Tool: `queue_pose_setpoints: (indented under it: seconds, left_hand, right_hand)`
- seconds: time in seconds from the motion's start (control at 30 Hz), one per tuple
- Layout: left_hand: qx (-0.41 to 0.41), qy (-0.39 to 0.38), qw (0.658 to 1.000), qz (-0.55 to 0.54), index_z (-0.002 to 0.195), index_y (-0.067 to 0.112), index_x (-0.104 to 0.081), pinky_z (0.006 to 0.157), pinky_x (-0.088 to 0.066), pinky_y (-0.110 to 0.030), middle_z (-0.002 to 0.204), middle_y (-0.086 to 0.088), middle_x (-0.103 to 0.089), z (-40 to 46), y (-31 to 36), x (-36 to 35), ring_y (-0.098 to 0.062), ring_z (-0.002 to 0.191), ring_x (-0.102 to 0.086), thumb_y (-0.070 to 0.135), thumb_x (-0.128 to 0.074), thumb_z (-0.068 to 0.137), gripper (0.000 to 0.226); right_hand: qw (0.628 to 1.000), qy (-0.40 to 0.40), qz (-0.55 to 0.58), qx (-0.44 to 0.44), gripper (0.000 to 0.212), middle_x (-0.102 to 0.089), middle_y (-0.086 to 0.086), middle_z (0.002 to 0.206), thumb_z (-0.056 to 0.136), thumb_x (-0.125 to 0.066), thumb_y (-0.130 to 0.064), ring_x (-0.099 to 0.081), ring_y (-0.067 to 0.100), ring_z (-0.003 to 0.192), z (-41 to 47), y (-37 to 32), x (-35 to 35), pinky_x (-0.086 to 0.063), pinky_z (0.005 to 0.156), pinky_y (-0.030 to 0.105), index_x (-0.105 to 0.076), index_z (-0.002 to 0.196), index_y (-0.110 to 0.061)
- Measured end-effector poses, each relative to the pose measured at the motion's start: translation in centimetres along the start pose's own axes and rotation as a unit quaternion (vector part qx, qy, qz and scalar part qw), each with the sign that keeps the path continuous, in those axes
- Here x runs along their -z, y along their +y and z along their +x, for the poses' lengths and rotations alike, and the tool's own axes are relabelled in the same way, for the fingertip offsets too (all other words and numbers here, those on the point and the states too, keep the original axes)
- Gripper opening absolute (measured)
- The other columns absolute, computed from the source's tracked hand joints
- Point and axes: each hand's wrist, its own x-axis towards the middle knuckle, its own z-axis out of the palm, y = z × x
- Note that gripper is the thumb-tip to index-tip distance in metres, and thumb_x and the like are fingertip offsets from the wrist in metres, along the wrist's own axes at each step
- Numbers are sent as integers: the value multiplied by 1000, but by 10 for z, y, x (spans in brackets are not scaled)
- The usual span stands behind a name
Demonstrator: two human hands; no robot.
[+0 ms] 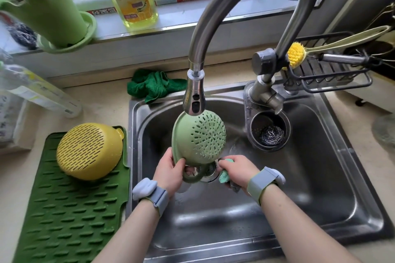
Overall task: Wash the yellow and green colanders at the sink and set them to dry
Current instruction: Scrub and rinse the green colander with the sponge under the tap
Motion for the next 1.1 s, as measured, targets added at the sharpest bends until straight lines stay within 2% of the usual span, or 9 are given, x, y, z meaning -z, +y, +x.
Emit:
queue_pose_setpoints:
  seconds: [0.2, 0.3, 0.43, 0.57, 0.63, 0.73, 0.83, 0.97, 1.1]
  left_hand:
    - [-28, 59, 996, 52, 94, 24, -57, 75, -60, -50, 81, -3, -73, 0, -5, 1, -17, 69, -75, 7, -51, 93, 18]
    - [-69, 84, 989, 102, 99, 25, -59, 71, -60, -42, 78, -2, -72, 0, 0, 1, -18, 68, -73, 7, -51, 90, 22]
    - [-225, 106, 910, 332, 122, 32, -55, 65, -54, -40, 99, -1, -70, 0, 3, -2, -35, 82, -66, 6, -60, 82, 49]
    - [-336, 73, 852, 395, 118, 28, -51, 36, -47, -28, 91, 5, -64, -1, -6, -10, -21, 65, -63, 3, -76, 66, 62]
    - [-386, 65, 831, 396, 122, 26, -52, 42, -51, -31, 99, 6, -61, 3, -16, -13, -21, 71, -63, 6, -75, 71, 59]
    - [-432, 32, 840, 328, 126, 24, -60, 76, -53, -33, 114, 2, -65, 4, -25, -16, -20, 93, -63, 33, -58, 89, 37]
    - [-345, 91, 889, 286, 115, 23, -69, 86, -37, -31, 116, 2, -63, 1, -22, -16, -15, 103, -55, 48, -51, 89, 41]
    - [28, 66, 993, 95, 123, 13, -60, 94, -49, -34, 116, -5, -66, 16, -1, -6, -20, 99, -64, 45, -58, 90, 45]
    - [173, -60, 972, -147, 106, -3, -56, 41, -52, -24, 78, -21, -67, 17, 15, 1, -19, 44, -63, 12, -47, 98, 19]
  right_hand:
    - [998, 18, 59, -5, 19, -68, 16, 75, 88, -57, -21, -52, 25, 48, -1, 1, 7, -41, 48, 32, -68, 81, -8]
    - [997, 39, 70, 15, 19, -63, 14, 66, 88, -56, -19, -48, 22, 43, -5, -9, 6, -37, 41, 24, -66, 76, -8]
    - [988, 64, 112, 83, 27, -68, 6, 76, 87, -61, -37, -53, 21, 48, -12, -41, -3, -37, 38, 22, -65, 88, -11]
    - [983, 155, -12, 97, 47, -67, 4, 89, 76, -60, -62, -65, 27, 78, -3, -60, -8, -54, 68, 36, -55, 94, -18]
    - [977, 186, -43, 90, 36, -68, 8, 90, 75, -64, -48, -66, 32, 84, 2, -59, -4, -55, 75, 41, -54, 90, -17]
    - [974, 199, -65, 86, 20, -67, 8, 81, 76, -63, -32, -64, 33, 78, 0, -54, 12, -52, 69, 38, -57, 83, -14]
    - [975, 196, -71, 75, 18, -66, 8, 69, 76, -61, -30, -62, 31, 62, -7, -48, 29, -52, 56, 36, -57, 71, -14]
    - [993, 110, -19, 46, 12, -52, 15, 55, 81, -54, -18, -43, 23, 36, -15, -42, 38, -30, 38, 20, -52, 72, -10]
    - [997, 51, 34, 38, 9, -51, 16, 54, 82, -56, -14, -43, 23, 39, -10, -36, 29, -34, 42, 27, -57, 79, -6]
